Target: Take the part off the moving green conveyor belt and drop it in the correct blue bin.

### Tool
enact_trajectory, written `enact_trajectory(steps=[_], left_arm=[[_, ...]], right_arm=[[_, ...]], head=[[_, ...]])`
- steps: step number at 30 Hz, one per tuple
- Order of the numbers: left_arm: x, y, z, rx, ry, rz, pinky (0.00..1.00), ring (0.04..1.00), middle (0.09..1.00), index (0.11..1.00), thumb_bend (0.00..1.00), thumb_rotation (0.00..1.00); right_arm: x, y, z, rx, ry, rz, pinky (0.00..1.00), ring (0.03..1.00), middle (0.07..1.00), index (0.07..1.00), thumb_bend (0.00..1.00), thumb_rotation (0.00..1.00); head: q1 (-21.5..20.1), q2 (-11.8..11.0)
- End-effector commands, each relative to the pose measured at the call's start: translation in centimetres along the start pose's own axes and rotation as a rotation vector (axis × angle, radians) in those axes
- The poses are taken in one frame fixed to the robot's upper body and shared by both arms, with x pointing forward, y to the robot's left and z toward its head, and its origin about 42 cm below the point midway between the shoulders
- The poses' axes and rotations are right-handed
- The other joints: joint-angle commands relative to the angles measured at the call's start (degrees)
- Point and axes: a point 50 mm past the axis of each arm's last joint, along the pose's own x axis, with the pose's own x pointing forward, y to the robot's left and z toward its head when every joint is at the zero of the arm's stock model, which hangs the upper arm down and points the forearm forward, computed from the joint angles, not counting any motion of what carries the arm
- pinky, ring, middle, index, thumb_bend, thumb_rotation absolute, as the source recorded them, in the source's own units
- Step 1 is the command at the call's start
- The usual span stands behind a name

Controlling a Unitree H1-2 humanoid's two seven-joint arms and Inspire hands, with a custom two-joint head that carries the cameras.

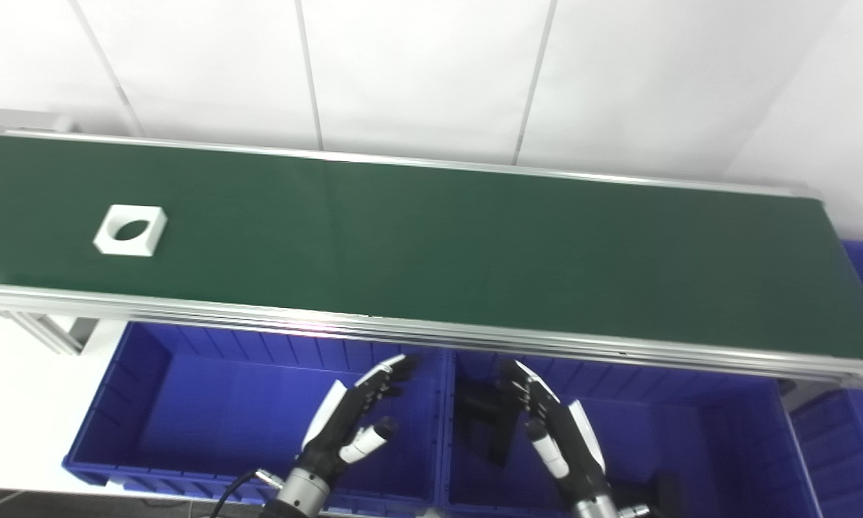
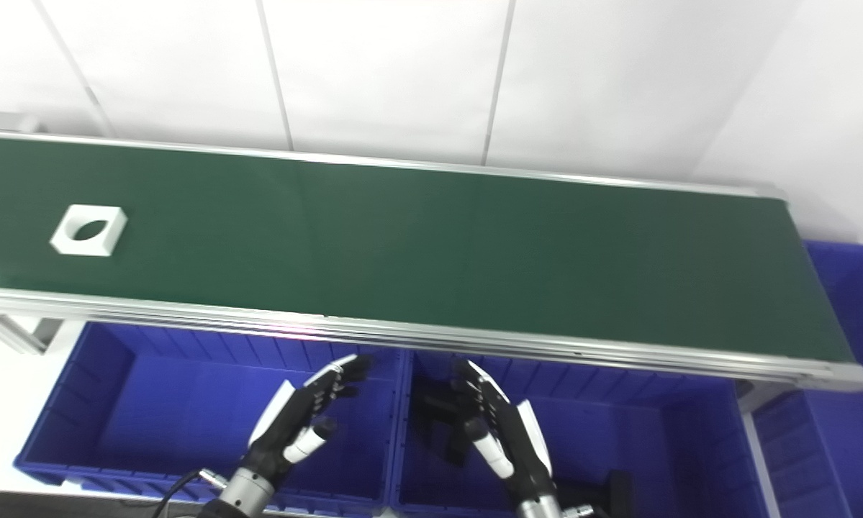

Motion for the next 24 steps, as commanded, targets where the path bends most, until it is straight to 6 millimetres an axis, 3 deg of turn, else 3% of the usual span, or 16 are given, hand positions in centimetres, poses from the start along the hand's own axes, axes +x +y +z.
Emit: enact_trajectory(steps=[1,11,24], left_arm=[[1.0,0.1,0.8,0.006,-0.06,0.018,0.8,0.856,0.874,0.852,1.0,1.0],[1.5,-0.5,-0.1,0.013,-0.028,0.012,0.8,0.86,0.876,0.851,1.0,1.0],[1.6,-0.6,-0.3,0.008,-0.02,0.011,0.78,0.852,0.868,0.837,1.0,0.97]], right_arm=[[0.8,-0.4,0.8,-0.004,-0.058,0.0,0.8,0.856,0.89,0.885,0.93,1.0],[1.0,-0.6,0.0,0.009,-0.023,0.003,0.79,0.845,0.887,0.877,0.9,1.0],[1.1,-0.7,-0.2,0.007,-0.015,0.008,0.79,0.851,0.885,0.885,0.95,1.0]], head=[[0.8,-1.2],[2.6,-4.6],[3.2,-5.0]])
